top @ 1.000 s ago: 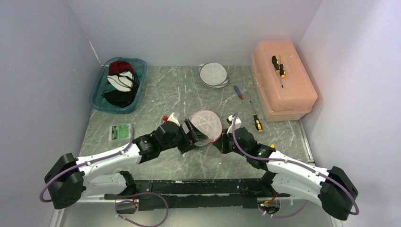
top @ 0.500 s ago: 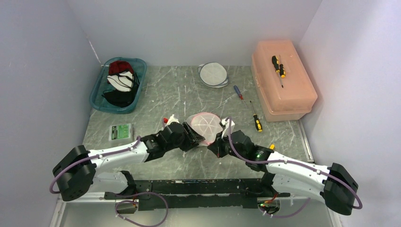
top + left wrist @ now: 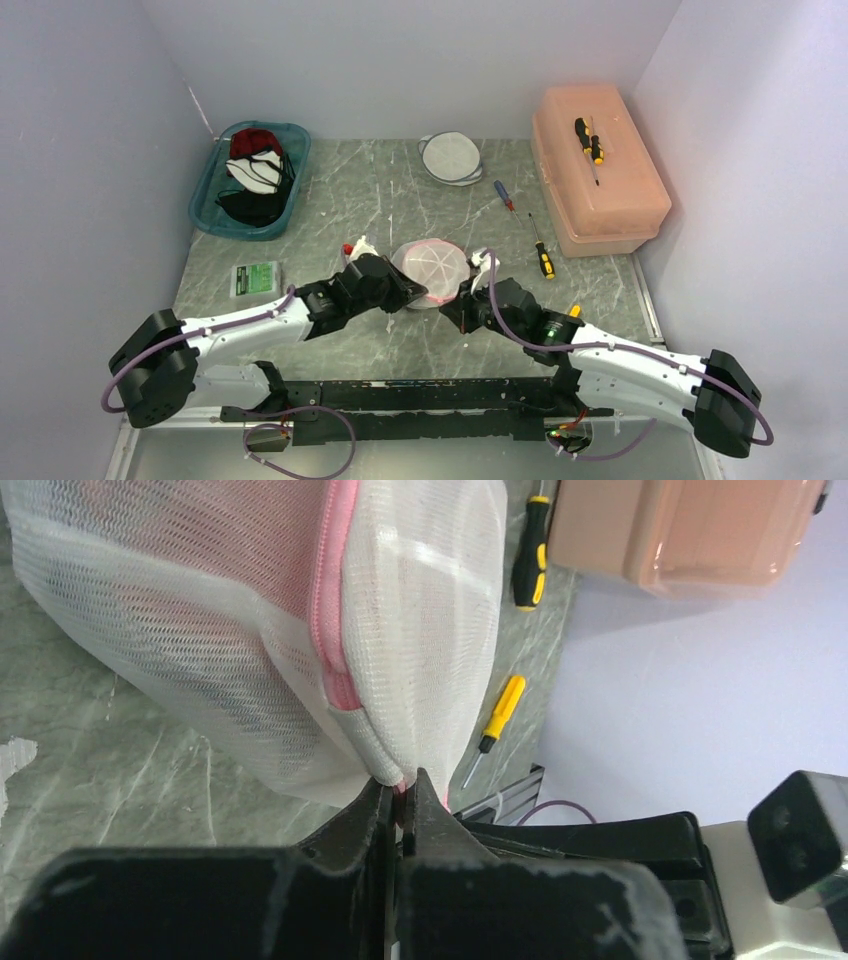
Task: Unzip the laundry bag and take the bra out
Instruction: Unzip the laundry bag at the center of the board.
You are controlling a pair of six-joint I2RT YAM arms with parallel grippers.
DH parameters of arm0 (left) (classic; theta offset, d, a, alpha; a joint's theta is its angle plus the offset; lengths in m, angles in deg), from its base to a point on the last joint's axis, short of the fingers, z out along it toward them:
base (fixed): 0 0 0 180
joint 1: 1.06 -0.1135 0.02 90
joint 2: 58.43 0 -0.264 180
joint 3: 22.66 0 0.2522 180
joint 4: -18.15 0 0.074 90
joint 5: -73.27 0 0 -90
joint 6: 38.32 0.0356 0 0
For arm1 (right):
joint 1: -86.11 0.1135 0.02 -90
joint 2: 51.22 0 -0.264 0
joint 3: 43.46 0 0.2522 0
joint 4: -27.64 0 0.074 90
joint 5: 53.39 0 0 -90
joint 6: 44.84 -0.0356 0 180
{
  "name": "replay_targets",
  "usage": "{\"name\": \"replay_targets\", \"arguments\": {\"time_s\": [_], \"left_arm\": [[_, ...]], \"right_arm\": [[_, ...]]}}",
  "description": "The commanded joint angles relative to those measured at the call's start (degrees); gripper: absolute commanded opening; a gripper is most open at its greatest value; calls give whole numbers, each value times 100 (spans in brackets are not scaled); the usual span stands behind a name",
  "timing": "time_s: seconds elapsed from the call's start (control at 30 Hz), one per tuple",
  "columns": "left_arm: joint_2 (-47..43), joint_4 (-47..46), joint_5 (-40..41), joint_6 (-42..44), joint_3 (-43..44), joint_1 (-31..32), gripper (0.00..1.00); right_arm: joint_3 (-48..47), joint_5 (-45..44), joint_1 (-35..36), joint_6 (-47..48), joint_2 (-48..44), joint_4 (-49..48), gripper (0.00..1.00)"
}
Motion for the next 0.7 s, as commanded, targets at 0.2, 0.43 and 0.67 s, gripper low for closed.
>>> {"name": "replay_targets", "arguments": {"time_s": [0.2,0.43,0.67], "left_arm": [[-387,282,61,596,25,-323,3],[-256,249,-1057,1925,430,-919,2],[536,396,-2797,3804,1867,-1644,3]], "right_arm": [[-175,-1482,11,-563,-146,966,0],[-169,-1371,82,-265,-722,693,0],[-651,-1712,481,8,-870,1060,0]]}}
